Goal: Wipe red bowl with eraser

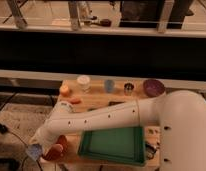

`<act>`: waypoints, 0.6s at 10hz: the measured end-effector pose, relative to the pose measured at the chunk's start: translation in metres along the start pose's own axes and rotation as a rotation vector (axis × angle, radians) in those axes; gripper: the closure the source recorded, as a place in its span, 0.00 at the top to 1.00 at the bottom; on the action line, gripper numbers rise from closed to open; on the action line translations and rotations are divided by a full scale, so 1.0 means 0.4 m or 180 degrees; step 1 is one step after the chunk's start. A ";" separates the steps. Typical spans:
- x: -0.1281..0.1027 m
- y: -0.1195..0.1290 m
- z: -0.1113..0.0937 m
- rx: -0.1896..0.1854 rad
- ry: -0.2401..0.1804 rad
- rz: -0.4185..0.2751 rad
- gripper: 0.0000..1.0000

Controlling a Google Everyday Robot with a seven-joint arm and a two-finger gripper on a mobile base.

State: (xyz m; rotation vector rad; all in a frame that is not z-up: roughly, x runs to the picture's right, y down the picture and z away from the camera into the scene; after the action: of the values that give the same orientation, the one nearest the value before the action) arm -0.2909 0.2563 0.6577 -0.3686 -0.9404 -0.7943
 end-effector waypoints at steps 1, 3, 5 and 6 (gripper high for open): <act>-0.005 0.016 -0.007 -0.0031 0.0009 0.0060 0.05; -0.005 0.051 -0.031 -0.0071 0.0062 0.0197 0.05; 0.009 0.087 -0.059 -0.0076 0.0120 0.0289 0.05; 0.029 0.107 -0.086 -0.0063 0.0170 0.0312 0.05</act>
State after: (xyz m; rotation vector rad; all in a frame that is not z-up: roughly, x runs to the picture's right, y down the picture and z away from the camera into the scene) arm -0.2353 0.2593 0.6502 -0.4057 -0.8586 -0.7209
